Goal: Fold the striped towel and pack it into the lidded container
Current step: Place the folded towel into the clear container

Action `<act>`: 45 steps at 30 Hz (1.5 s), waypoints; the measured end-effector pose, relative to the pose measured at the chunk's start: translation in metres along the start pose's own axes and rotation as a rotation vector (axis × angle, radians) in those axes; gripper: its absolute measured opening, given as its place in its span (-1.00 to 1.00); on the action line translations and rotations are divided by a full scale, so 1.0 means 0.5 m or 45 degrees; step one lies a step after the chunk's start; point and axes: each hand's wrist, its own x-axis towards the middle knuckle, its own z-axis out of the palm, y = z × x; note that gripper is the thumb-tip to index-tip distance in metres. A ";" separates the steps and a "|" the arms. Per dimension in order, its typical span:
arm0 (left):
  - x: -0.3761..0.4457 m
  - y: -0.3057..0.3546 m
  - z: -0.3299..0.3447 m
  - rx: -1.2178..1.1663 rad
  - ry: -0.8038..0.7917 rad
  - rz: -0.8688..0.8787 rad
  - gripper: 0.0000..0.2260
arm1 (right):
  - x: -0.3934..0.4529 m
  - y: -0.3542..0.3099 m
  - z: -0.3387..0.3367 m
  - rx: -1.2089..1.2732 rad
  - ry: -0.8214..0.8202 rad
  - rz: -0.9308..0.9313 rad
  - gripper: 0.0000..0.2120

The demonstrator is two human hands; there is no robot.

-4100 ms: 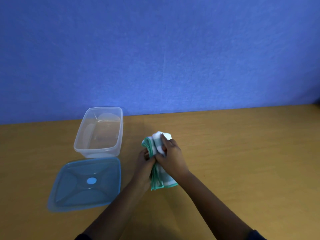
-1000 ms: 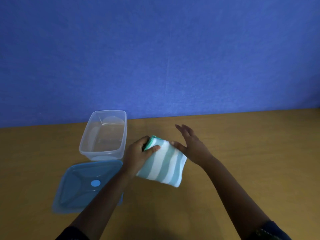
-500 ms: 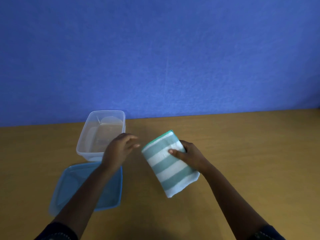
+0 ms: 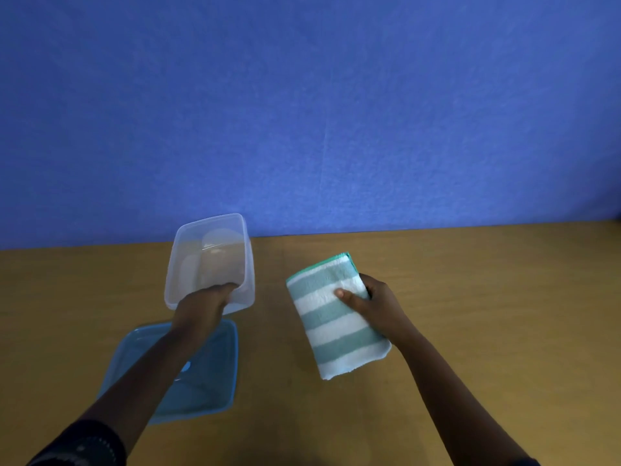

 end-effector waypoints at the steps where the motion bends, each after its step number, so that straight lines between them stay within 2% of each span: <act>1: -0.001 0.017 -0.002 -0.008 0.002 0.031 -0.66 | -0.001 -0.005 -0.004 -0.007 0.028 -0.007 -0.85; 6: -0.029 0.127 -0.002 0.061 0.049 0.378 -0.60 | -0.003 -0.049 -0.042 -0.066 0.395 -0.092 -0.89; 11: -0.071 0.235 0.019 0.383 -0.039 0.597 -0.80 | 0.005 -0.092 -0.101 -0.073 0.595 -0.102 -0.82; 15: -0.101 0.294 0.066 0.411 -0.069 0.666 -0.67 | 0.013 -0.094 -0.098 -0.096 0.567 -0.071 -0.80; 19: -0.130 0.337 0.082 0.369 0.000 0.674 -0.66 | 0.023 -0.073 -0.058 -0.047 0.504 0.009 -0.76; 21: -0.144 0.341 0.092 0.308 0.069 0.718 -0.63 | 0.027 -0.062 -0.032 -0.088 0.458 0.055 -0.72; 25: -0.154 0.324 0.096 0.063 0.281 0.877 -0.41 | 0.029 -0.040 0.021 -0.189 0.269 0.100 -0.66; 27: -0.152 0.311 0.096 0.000 0.441 0.905 -0.51 | 0.027 -0.027 0.042 -0.262 0.192 0.129 -0.65; 29: -0.143 0.296 0.094 -0.093 0.544 0.809 -0.66 | 0.024 -0.013 0.062 -0.331 0.133 0.167 -0.63; 31: -0.127 0.275 0.092 -0.167 0.572 0.605 -0.70 | 0.023 -0.003 0.079 -0.325 0.056 0.215 -0.61; 34: -0.103 0.252 0.081 -0.200 0.506 0.351 -0.73 | 0.028 0.008 0.097 -0.149 -0.094 0.374 -0.64; 36: -0.094 0.248 0.083 -0.104 0.399 0.312 -0.71 | 0.032 0.021 0.104 -0.249 -0.149 0.440 -0.58; 38: -0.091 0.246 0.091 -0.016 0.288 0.318 -0.73 | 0.033 0.035 0.113 -0.489 -0.131 0.380 -0.39; 41: -0.088 0.242 0.102 0.011 0.191 0.256 -0.65 | 0.029 0.040 0.125 -0.662 -0.124 0.192 -0.27; 45: -0.084 0.242 0.106 0.051 0.205 0.241 -0.58 | 0.030 0.062 0.139 -0.882 -0.491 0.064 -0.08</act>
